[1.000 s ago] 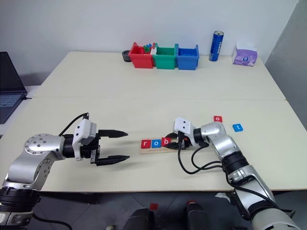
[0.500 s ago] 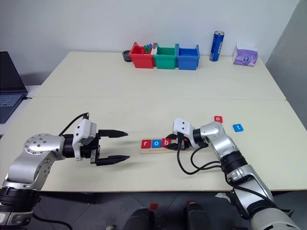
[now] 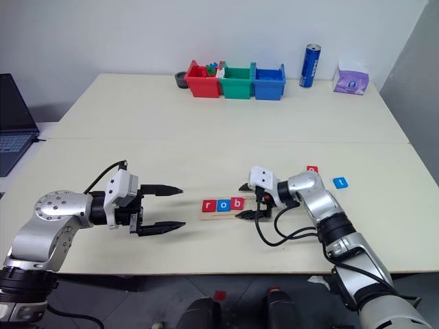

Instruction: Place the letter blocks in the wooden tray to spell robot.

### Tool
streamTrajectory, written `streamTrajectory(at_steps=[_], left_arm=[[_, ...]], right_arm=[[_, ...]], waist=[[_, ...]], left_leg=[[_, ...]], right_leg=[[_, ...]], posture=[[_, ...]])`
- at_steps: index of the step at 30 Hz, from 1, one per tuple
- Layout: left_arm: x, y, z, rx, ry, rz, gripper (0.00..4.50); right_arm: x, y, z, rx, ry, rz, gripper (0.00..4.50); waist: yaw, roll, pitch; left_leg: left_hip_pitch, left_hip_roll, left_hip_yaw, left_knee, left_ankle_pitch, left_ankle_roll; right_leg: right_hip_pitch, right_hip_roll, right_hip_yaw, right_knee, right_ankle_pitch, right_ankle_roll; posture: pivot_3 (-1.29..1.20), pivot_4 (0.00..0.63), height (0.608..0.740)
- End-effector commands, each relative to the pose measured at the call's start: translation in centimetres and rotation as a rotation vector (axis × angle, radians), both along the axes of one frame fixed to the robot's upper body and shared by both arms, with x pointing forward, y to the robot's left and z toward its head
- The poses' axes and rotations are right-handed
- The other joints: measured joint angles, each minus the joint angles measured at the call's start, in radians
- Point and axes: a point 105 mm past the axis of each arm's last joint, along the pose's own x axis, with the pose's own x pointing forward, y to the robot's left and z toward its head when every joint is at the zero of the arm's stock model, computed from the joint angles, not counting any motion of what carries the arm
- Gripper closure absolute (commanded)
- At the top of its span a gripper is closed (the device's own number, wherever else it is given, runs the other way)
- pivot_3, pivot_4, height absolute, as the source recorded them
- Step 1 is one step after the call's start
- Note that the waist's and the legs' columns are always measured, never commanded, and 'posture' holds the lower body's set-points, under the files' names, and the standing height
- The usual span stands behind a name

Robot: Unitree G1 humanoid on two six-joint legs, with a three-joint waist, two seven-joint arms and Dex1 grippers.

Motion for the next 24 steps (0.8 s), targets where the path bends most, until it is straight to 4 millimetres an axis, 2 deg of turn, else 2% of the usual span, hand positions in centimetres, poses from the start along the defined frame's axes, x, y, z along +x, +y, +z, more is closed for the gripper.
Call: streamTrajectory(at_steps=[1,2,6,7,11,12,13,14,17,24], left_arm=[[0.4,0.0,0.9,-0.002,-0.048,-0.004,0.0],[0.4,-0.1,0.9,-0.003,-0.048,-0.005,0.0],[0.5,-0.1,0.8,-0.004,-0.05,-0.009,0.0],[0.5,-0.1,0.9,-0.004,-0.051,-0.009,0.0],[0.6,-0.1,0.9,-0.004,-0.053,-0.009,0.0],[0.6,-0.1,0.9,-0.004,-0.053,-0.008,0.0],[0.6,-0.1,0.9,-0.004,-0.054,-0.007,0.0],[0.6,-0.1,0.9,-0.004,-0.054,-0.007,0.0],[0.5,-0.1,0.8,-0.004,-0.053,-0.005,0.0],[0.5,0.1,0.9,0.001,-0.055,0.002,0.0]], right_arm=[[0.3,0.3,2.8,0.084,-0.03,0.002,0.04],[0.3,0.4,2.9,0.095,-0.025,0.0,0.04],[0.3,0.4,3.0,0.101,-0.022,-0.003,0.83],[0.3,0.4,2.9,0.098,-0.022,-0.004,1.31],[0.5,0.3,2.3,0.078,-0.039,-0.023,2.75],[0.7,0.3,2.2,0.074,-0.045,-0.031,3.06],[0.9,0.3,2.1,0.073,-0.054,-0.046,3.06],[1.1,0.3,2.1,0.074,-0.06,-0.056,3.68],[1.6,0.6,1.9,0.073,-0.087,-0.08,4.48],[1.9,1.2,1.5,0.062,-0.111,-0.084,4.48]], waist=[[0.0,0.0,0.0],[0.0,0.0,0.0],[0.0,0.0,0.0],[0.0,0.0,0.0],[0.0,0.0,0.0],[0.0,0.0,0.0],[0.0,0.0,0.0],[0.0,0.0,0.0],[0.0,0.0,0.0],[0.0,0.0,0.0]], left_leg=[[0.0,0.0,0.0,0.0,0.0,0.0],[0.0,0.0,0.0,0.0,0.0,0.0],[0.0,0.0,0.0,0.0,0.0,0.0],[0.0,0.0,0.0,0.0,0.0,0.0],[0.0,0.0,0.0,0.0,0.0,0.0],[0.0,0.0,0.0,0.0,0.0,0.0],[0.0,0.0,0.0,0.0,0.0,0.0],[0.0,0.0,0.0,0.0,0.0,0.0],[0.0,0.0,0.0,0.0,0.0,0.0],[0.0,0.0,0.0,0.0,0.0,0.0]], right_leg=[[0.0,0.0,0.0,0.0,0.0,0.0],[0.0,0.0,0.0,0.0,0.0,0.0],[0.0,0.0,0.0,0.0,0.0,0.0],[0.0,0.0,0.0,0.0,0.0,0.0],[0.0,0.0,0.0,0.0,0.0,0.0],[0.0,0.0,0.0,0.0,0.0,0.0],[0.0,0.0,0.0,0.0,0.0,0.0],[0.0,0.0,0.0,0.0,0.0,0.0],[0.0,0.0,0.0,0.0,0.0,0.0],[0.0,0.0,0.0,0.0,0.0,0.0]], posture=[[0.0,0.15,0.74],[0.0,0.15,0.74],[0.0,0.15,0.74],[0.0,0.15,0.74],[0.0,0.15,0.74],[0.0,0.15,0.74],[0.0,0.15,0.74],[0.0,0.15,0.74],[0.0,0.15,0.74],[0.0,0.15,0.74]])
